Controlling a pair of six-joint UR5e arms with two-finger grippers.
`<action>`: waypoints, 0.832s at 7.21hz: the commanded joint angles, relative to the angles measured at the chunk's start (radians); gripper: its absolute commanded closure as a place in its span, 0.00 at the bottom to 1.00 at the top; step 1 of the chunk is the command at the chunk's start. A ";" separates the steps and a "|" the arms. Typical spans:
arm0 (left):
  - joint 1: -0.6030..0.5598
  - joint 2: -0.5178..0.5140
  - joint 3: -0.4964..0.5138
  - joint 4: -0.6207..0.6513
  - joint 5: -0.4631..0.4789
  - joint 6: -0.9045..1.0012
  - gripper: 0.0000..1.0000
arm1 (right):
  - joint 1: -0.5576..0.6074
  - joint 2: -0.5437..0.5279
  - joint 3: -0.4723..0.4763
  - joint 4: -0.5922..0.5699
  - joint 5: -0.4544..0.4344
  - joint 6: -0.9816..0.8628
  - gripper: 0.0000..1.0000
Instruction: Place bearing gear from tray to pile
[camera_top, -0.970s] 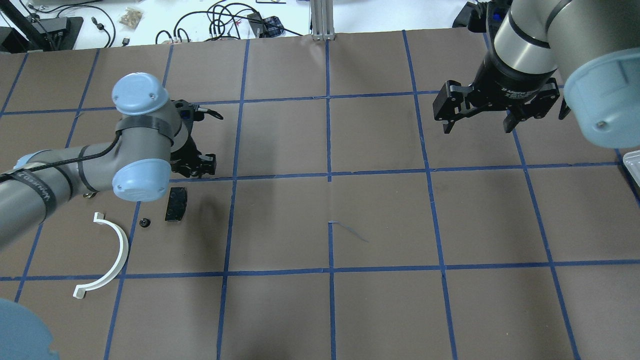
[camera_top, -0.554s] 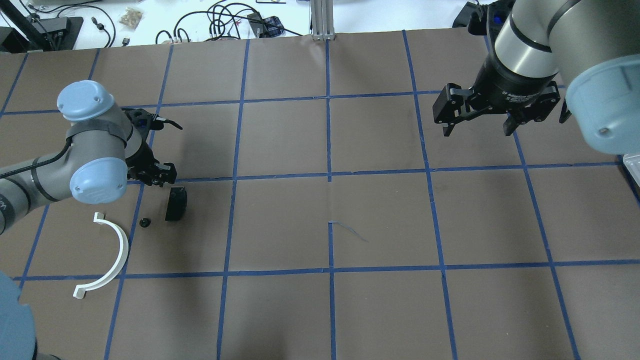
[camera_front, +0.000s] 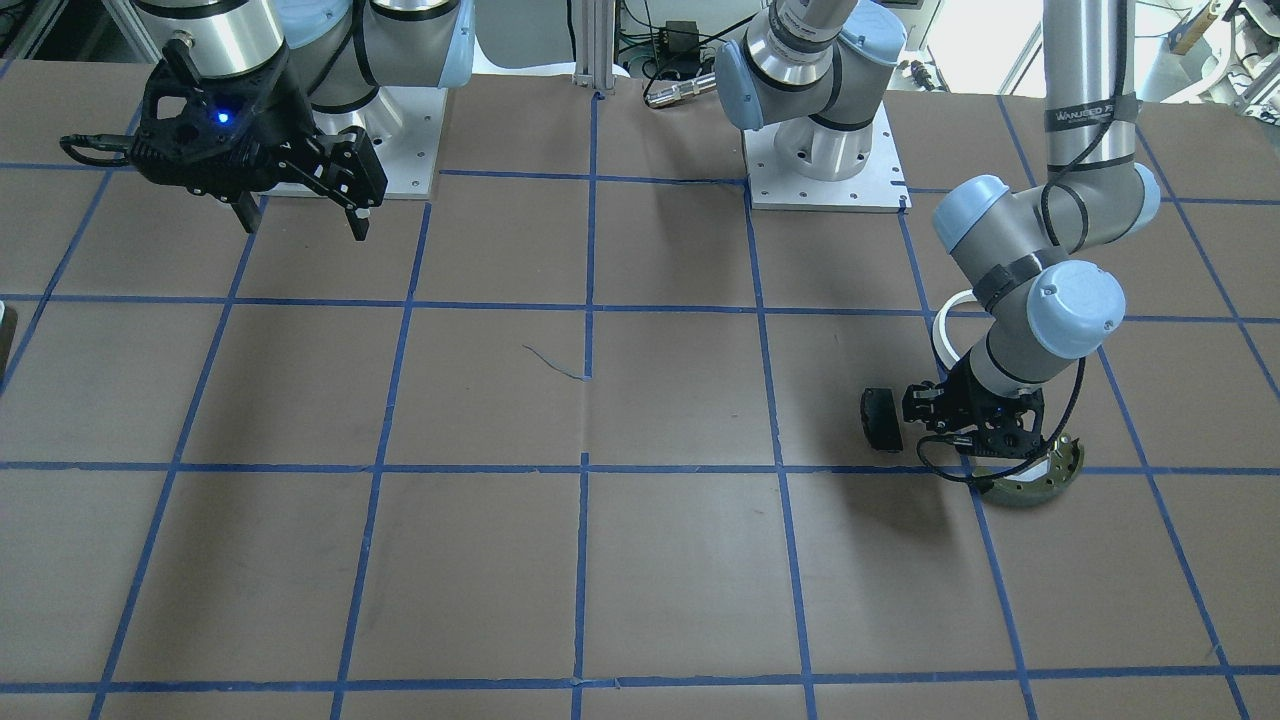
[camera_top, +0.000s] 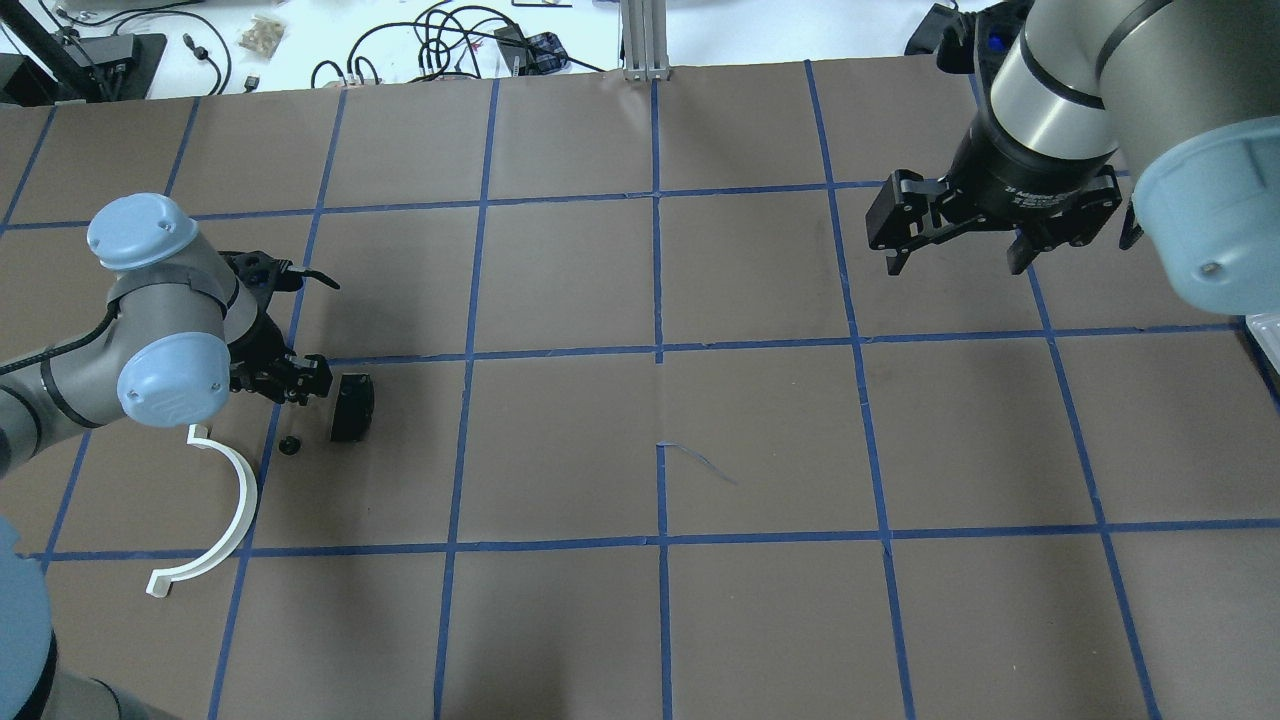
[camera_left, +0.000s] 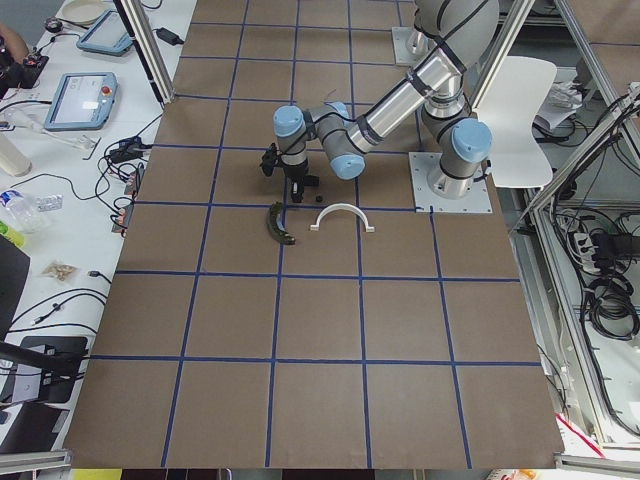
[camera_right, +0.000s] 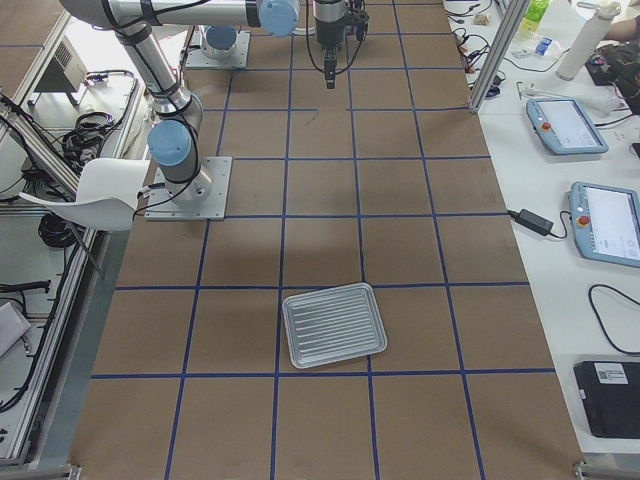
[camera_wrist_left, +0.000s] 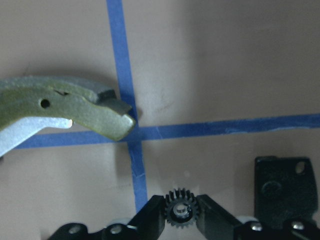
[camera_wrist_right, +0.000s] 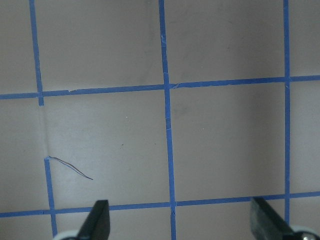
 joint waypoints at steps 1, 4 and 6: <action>0.001 -0.005 -0.005 0.006 0.001 0.001 0.50 | 0.000 -0.004 0.001 -0.002 0.001 0.000 0.00; -0.023 0.025 0.007 -0.008 0.001 -0.006 0.00 | 0.000 -0.005 -0.002 -0.002 0.001 0.001 0.00; -0.055 0.090 0.129 -0.190 -0.007 -0.009 0.00 | 0.000 -0.005 -0.002 -0.002 0.003 0.001 0.00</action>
